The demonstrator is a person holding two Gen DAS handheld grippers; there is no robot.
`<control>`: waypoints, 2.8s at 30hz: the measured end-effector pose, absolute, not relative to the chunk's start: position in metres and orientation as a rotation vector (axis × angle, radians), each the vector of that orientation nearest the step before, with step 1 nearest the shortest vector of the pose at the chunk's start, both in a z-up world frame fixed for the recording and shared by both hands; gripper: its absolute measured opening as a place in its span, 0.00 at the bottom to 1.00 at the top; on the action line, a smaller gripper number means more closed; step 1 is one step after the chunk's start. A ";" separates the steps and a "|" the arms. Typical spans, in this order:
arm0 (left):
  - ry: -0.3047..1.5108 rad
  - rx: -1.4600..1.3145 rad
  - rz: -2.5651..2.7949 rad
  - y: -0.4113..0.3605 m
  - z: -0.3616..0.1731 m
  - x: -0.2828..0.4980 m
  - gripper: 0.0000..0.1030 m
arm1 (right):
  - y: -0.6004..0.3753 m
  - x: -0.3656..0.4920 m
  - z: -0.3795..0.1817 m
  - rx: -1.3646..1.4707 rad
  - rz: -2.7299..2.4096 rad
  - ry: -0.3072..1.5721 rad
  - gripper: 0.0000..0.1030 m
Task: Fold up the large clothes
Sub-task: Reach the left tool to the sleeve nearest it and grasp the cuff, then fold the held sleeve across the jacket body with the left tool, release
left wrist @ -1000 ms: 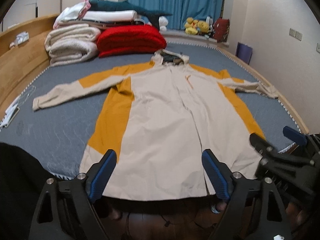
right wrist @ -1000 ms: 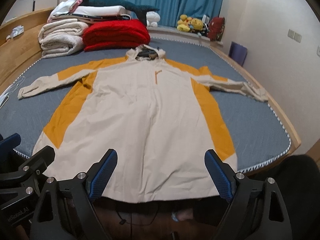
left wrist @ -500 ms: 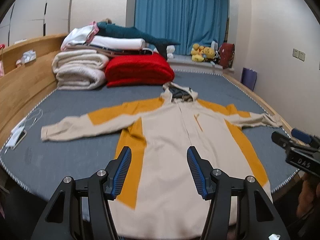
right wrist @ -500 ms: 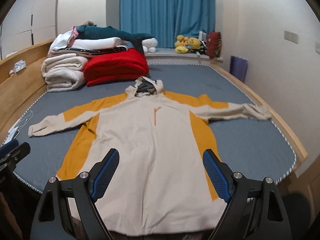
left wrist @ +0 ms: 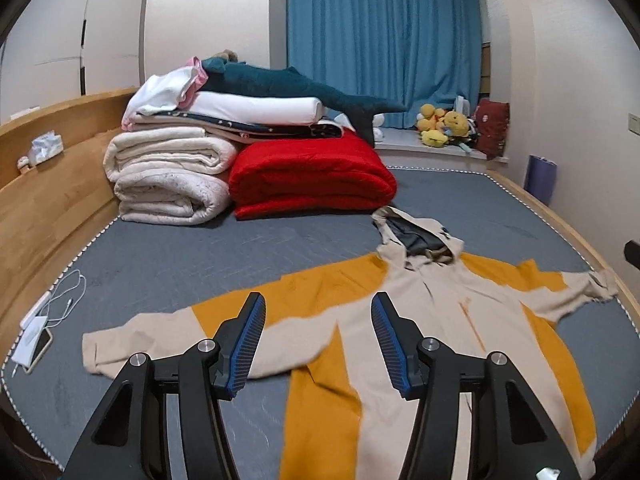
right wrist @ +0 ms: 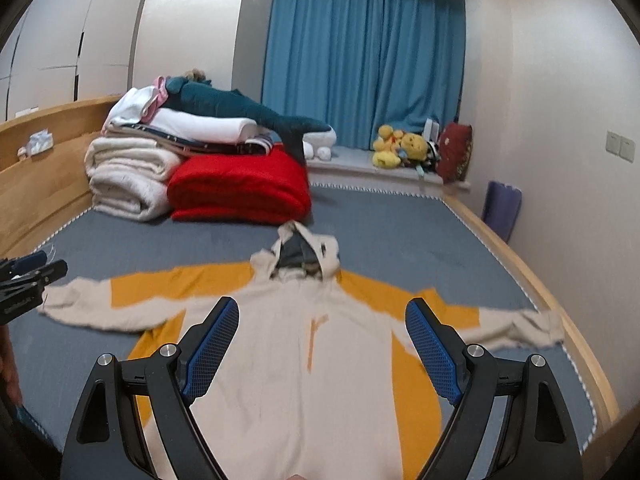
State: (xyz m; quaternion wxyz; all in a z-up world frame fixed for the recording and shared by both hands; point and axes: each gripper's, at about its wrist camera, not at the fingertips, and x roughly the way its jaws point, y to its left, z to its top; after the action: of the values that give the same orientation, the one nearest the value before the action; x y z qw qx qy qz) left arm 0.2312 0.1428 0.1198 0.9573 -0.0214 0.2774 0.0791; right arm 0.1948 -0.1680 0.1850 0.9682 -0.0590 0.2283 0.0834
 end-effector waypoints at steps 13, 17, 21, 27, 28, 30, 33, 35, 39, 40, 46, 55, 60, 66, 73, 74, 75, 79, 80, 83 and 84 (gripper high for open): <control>0.742 -0.248 0.411 0.265 0.021 0.316 0.34 | -0.141 0.321 0.123 -0.081 0.232 0.515 0.61; 0.790 -0.293 0.460 0.298 -0.005 0.323 0.32 | -0.138 0.344 0.111 -0.061 0.237 0.540 0.61; 0.825 -0.353 0.483 0.329 -0.029 0.324 0.32 | -0.134 0.362 0.105 -0.067 0.254 0.550 0.61; 0.915 -0.494 0.583 0.406 -0.083 0.306 0.34 | -0.125 0.377 0.091 -0.083 0.252 0.601 0.61; 0.929 -0.546 0.618 0.422 -0.090 0.300 0.34 | -0.124 0.379 0.088 -0.087 0.254 0.612 0.61; 0.927 -0.637 0.664 0.447 -0.098 0.285 0.39 | -0.119 0.383 0.084 -0.089 0.260 0.627 0.61; 0.928 -0.749 0.774 0.487 -0.114 0.257 0.45 | -0.114 0.390 0.078 -0.078 0.273 0.649 0.61; 0.918 -0.859 0.837 0.512 -0.125 0.236 0.45 | -0.111 0.394 0.075 -0.076 0.283 0.660 0.45; 0.876 -1.016 0.883 0.541 -0.139 0.209 0.45 | -0.105 0.402 0.065 -0.073 0.306 0.701 0.18; 0.863 -1.054 0.889 0.547 -0.142 0.204 0.45 | -0.104 0.404 0.063 -0.069 0.308 0.710 0.18; 0.821 -1.116 0.894 0.558 -0.153 0.201 0.38 | -0.102 0.410 0.048 -0.073 0.314 0.765 0.20; 0.732 -0.892 0.875 0.529 -0.070 0.236 0.00 | -0.110 0.421 0.030 -0.048 0.300 0.886 0.24; 0.666 -0.716 0.655 0.448 0.003 0.290 0.00 | -0.122 0.426 0.021 -0.007 0.273 0.962 0.09; 0.659 -0.583 0.295 0.308 0.051 0.335 0.00 | -0.137 0.418 0.025 0.018 0.245 0.989 0.07; 0.838 -0.489 -0.132 0.133 0.040 0.365 0.00 | -0.147 0.407 0.027 0.090 0.218 1.000 0.17; 0.889 -0.484 -0.188 0.116 0.034 0.370 0.00 | -0.147 0.406 0.027 0.102 0.215 1.002 0.20; 0.957 -0.466 -0.250 0.100 0.027 0.375 0.07 | -0.148 0.404 0.026 0.111 0.213 1.005 0.21; 1.088 -0.383 -0.273 0.087 0.010 0.381 0.19 | -0.148 0.402 0.022 0.134 0.219 1.023 0.29; 1.091 -0.398 -0.254 0.097 0.010 0.382 0.20 | -0.147 0.403 0.021 0.131 0.222 1.025 0.31; 1.087 -0.485 -0.189 0.133 0.010 0.386 0.20 | -0.143 0.406 0.019 0.117 0.229 1.024 0.34; 1.088 -0.502 -0.165 0.146 0.008 0.386 0.20 | -0.141 0.407 0.018 0.115 0.235 1.027 0.35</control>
State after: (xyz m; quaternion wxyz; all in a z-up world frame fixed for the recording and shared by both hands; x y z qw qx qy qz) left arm 0.3865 0.1458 0.0080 0.8226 -0.2359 0.5115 -0.0776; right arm 0.4067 -0.1408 0.0181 0.8628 0.0550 0.4899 0.1120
